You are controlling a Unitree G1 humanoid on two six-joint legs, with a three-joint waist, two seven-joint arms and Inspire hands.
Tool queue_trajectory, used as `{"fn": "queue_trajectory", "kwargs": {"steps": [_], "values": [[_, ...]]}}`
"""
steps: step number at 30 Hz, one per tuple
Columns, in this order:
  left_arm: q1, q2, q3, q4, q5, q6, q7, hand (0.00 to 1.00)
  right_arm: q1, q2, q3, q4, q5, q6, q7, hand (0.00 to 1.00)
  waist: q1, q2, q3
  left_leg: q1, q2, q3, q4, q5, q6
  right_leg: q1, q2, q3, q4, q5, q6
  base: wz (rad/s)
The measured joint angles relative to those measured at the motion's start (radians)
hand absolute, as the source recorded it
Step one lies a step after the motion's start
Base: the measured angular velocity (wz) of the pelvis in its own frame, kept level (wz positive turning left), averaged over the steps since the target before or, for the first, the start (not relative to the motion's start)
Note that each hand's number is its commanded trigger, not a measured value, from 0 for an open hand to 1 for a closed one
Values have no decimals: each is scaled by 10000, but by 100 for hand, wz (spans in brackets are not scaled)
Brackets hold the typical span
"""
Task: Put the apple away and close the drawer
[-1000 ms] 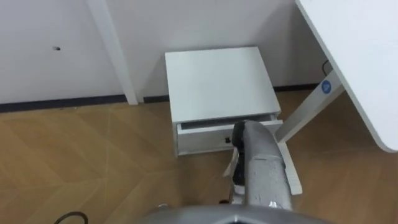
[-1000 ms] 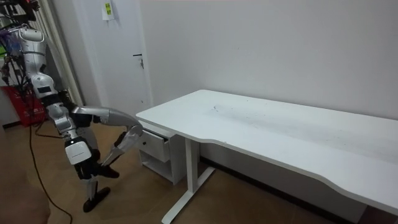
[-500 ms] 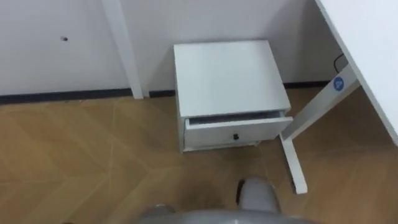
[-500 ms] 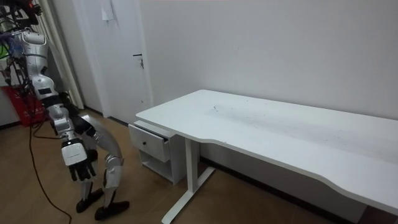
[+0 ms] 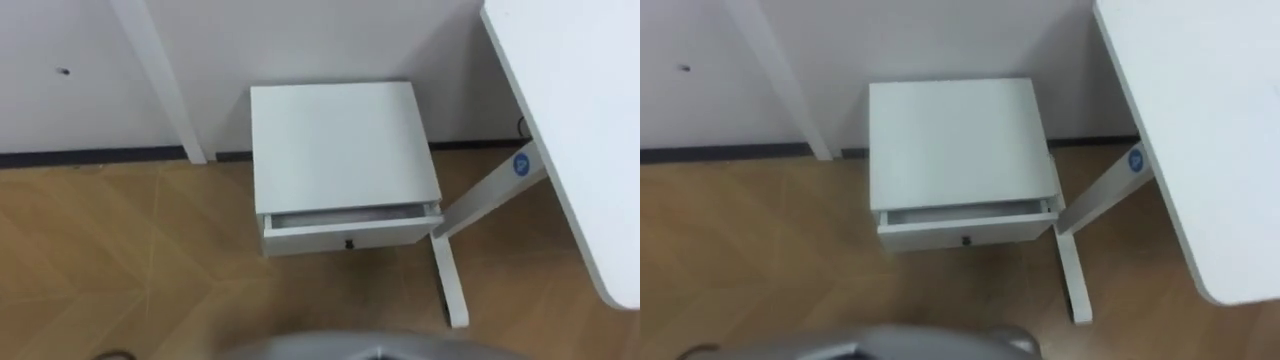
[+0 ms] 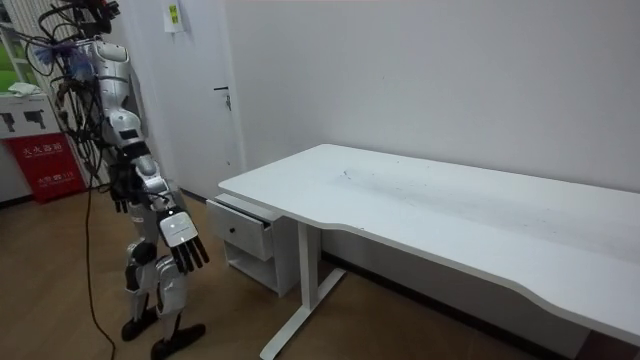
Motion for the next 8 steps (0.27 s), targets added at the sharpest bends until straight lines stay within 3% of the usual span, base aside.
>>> {"fn": "queue_trajectory", "kwargs": {"steps": [5, 6, 7, 8], "values": [[-13, -20, 38, 9, 3, -7, -11, 0, -42, 63, 192, 354, -461, 41, 250, 0, -16, 55, -3, 284, 80, -824, -158, 88, -67, 174, 131, -150, 200, -48, -226, 7], [-19, -23, 30, 10, 3, 0, -14, 0, -44, 73, 358, 346, -490, 44, 334, 0, -13, 60, 154, 278, 151, -1029, 307, 100, -68, 13, 9, -260, 919, -75, -418, 4], [-12, -33, 5, 17, 2, 2, -16, 0, -39, 72, 525, 336, -487, 44, 358, 0, -19, 66, 246, 178, 243, -1033, 820, 101, -69, -160, -77, -297, 1480, -55, -502, -3], [3, -69, -2, 22, 34, -5, -35, 0, 25, 88, 675, 340, -497, 58, 450, 0, -87, 69, 317, -161, 455, -1068, 1893, 95, -89, -380, 175, -193, 1339, -226, -756, -5]]}}
